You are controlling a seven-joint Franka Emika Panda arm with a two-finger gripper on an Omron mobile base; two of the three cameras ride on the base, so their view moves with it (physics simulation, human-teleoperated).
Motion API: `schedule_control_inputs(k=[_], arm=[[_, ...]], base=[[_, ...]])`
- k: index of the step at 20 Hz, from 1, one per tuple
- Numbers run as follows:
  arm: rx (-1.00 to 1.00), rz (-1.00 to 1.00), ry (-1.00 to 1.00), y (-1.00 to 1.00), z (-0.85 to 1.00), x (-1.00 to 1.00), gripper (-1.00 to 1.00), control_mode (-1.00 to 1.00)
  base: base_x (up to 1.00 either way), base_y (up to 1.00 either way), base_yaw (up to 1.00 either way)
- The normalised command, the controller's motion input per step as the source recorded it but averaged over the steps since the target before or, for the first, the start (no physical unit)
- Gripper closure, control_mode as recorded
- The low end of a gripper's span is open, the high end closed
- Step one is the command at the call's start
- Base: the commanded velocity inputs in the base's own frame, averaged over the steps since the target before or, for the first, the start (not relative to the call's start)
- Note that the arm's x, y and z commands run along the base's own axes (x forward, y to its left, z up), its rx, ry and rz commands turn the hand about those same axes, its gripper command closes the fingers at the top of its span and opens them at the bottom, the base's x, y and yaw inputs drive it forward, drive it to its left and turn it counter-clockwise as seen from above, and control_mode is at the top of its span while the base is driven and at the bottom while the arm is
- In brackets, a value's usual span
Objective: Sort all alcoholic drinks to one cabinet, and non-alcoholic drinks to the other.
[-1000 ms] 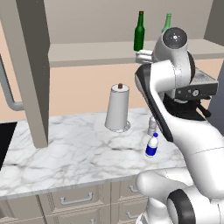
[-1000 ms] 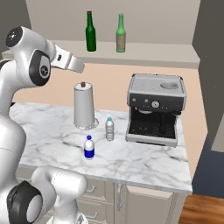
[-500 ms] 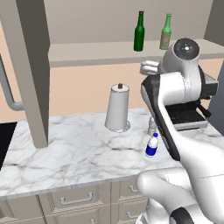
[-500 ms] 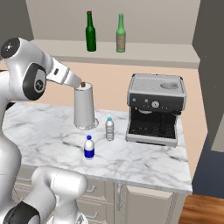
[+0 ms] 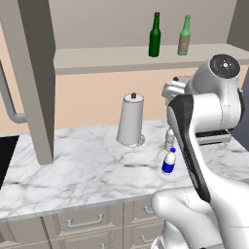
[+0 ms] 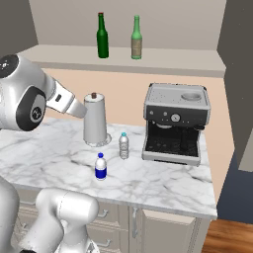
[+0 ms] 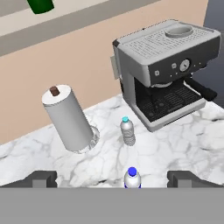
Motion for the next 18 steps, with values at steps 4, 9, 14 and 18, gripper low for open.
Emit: schedule_control_inputs(k=[4,9,14,18], arm=[[0.02,0.03,0.06,0.00,-0.21,-0.44,-1.00,-1.00],[0.00,0.04,0.07,0.00,-0.22,-0.37,-1.00,-1.00],[0.00,0.06,0.06,0.00,-0.25,-0.26,-1.00,-1.00],[0.00,0.10,0.07,0.00,-0.26,-0.14,-1.00,-1.00]], base=[[0.00,0.00,0.00],[0.00,0.00,0.00],[0.00,0.00,0.00],[0.00,0.00,0.00]])
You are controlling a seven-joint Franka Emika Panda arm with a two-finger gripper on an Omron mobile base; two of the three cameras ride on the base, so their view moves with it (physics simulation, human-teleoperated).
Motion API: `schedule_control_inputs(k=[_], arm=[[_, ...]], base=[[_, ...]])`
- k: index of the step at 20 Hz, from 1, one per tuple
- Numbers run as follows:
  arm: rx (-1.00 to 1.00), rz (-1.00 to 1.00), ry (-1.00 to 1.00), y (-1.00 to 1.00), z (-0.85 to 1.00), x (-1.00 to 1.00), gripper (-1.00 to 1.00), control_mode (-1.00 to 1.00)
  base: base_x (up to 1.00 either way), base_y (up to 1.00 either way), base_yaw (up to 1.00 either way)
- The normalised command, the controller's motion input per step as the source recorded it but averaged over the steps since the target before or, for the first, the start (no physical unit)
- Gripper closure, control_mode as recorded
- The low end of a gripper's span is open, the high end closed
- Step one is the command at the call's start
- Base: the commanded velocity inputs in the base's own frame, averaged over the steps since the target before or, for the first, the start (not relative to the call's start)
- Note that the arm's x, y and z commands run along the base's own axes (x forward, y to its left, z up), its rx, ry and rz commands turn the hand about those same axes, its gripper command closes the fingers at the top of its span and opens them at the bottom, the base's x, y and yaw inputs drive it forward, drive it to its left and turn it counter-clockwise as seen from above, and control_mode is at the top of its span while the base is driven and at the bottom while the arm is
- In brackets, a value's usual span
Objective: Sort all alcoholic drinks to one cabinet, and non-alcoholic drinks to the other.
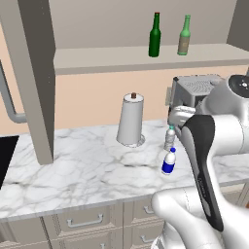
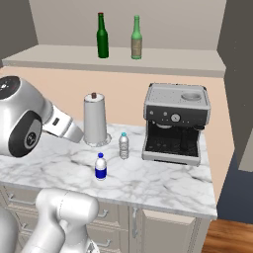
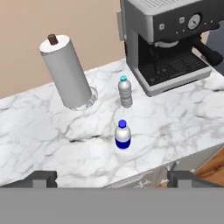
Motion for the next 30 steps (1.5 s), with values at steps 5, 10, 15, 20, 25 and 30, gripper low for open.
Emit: schedule_control_inputs(k=[5,10,15,20,25,30], arm=[[-0.04,0.12,0.05,0.00,-0.20,-0.03,-1.00,-1.00],[-0.10,0.07,0.01,0.00,-0.16,0.00,-1.00,-1.00],[-0.09,0.06,0.00,-0.02,-0.19,0.00,-1.00,-1.00],[-0.01,0.07,0.03,-0.17,-0.09,0.03,-1.00,-1.00],[0.00,0.04,0.03,-0.19,-0.08,0.13,-1.00,-1.00],[0.00,0.03,0.01,-0.12,-0.08,0.21,-1.00,-1.00]], base=[[0.00,0.00,0.00],[0.00,0.00,0.00],[0.00,0.00,0.00],[0.00,0.00,0.00],[0.00,0.00,0.00],[0.00,0.00,0.00]])
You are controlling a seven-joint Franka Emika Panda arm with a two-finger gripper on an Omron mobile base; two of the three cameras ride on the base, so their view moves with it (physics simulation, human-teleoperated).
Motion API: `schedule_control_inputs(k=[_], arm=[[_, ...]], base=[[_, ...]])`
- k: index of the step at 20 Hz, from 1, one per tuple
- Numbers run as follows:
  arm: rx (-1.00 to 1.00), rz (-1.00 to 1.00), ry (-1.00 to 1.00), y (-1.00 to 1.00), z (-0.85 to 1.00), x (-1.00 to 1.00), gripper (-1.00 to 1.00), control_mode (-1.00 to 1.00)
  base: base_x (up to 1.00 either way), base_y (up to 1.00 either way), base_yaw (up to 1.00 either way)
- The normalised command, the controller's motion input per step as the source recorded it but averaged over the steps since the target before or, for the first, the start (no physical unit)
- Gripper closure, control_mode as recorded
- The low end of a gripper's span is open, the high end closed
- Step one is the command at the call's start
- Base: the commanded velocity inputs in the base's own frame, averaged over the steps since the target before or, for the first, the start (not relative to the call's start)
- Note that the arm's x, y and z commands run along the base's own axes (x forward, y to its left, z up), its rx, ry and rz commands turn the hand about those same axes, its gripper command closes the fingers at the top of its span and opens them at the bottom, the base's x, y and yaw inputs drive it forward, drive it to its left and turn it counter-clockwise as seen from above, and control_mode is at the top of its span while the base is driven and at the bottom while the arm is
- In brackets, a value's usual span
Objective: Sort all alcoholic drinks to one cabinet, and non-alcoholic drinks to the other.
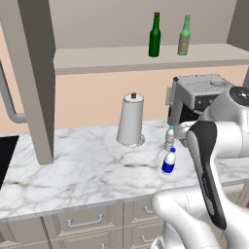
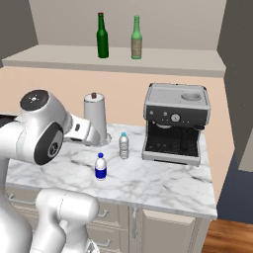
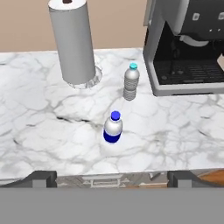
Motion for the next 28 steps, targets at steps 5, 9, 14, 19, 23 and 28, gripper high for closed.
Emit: schedule_control_inputs(k=[5,9,14,19,23,28], arm=[[0.00,0.00,0.00,-0.10,-0.10,0.24,-1.00,-1.00],[0.00,0.00,0.00,-0.06,-0.14,0.25,-1.00,-1.00],[0.00,0.00,0.00,-0.04,-0.20,0.27,-1.00,-1.00],[0.00,-0.01,0.00,-0.03,-0.15,0.29,-1.00,-1.00],[0.00,-0.02,0.00,-0.08,-0.09,0.27,-1.00,-1.00],[0.00,-0.02,0.00,-0.12,-0.13,0.23,-1.00,-1.00]], base=[[0.00,0.00,0.00],[0.00,0.00,0.00],[0.00,0.00,0.00],[0.00,0.00,0.00],[0.00,0.00,0.00],[0.00,0.00,0.00]])
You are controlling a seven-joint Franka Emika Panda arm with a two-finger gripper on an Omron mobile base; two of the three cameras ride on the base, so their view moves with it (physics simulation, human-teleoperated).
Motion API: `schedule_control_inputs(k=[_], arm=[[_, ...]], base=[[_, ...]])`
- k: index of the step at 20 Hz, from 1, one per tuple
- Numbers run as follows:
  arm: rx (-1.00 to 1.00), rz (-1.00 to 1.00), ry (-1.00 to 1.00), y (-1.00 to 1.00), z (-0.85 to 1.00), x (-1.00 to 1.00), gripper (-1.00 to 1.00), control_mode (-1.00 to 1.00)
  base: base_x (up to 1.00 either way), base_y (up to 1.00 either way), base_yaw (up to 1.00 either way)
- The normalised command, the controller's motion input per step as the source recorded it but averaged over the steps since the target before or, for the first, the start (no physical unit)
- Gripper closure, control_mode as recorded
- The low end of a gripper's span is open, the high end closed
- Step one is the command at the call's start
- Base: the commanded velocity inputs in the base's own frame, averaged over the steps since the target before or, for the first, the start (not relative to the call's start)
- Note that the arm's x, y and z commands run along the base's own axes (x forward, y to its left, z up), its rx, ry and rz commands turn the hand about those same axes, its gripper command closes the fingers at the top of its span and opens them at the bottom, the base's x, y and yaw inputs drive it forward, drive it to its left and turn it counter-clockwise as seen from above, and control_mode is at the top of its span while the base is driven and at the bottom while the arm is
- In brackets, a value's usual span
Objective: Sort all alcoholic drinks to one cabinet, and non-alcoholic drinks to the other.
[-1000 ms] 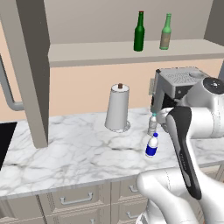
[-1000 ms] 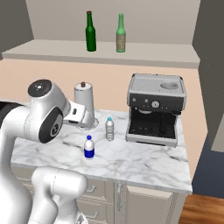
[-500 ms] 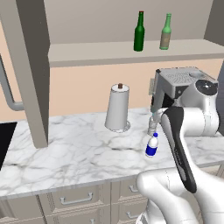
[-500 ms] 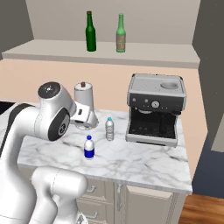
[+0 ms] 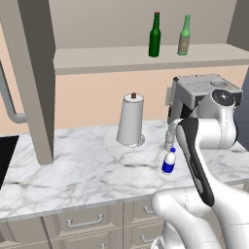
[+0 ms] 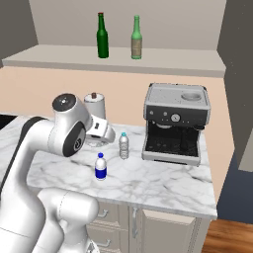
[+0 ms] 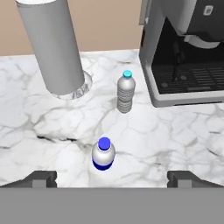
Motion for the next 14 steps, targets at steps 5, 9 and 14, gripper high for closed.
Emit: schedule_control_inputs(k=[5,9,14], arm=[[0.00,-0.02,0.00,-0.09,-0.22,0.23,-1.00,-1.00],[0.00,-0.01,0.00,-0.06,-0.26,0.24,-1.00,-1.00],[0.00,0.00,0.00,-0.03,-0.22,0.27,-1.00,-1.00]], base=[[0.00,0.00,0.00],[0.00,0.00,0.00],[0.00,0.00,0.00]])
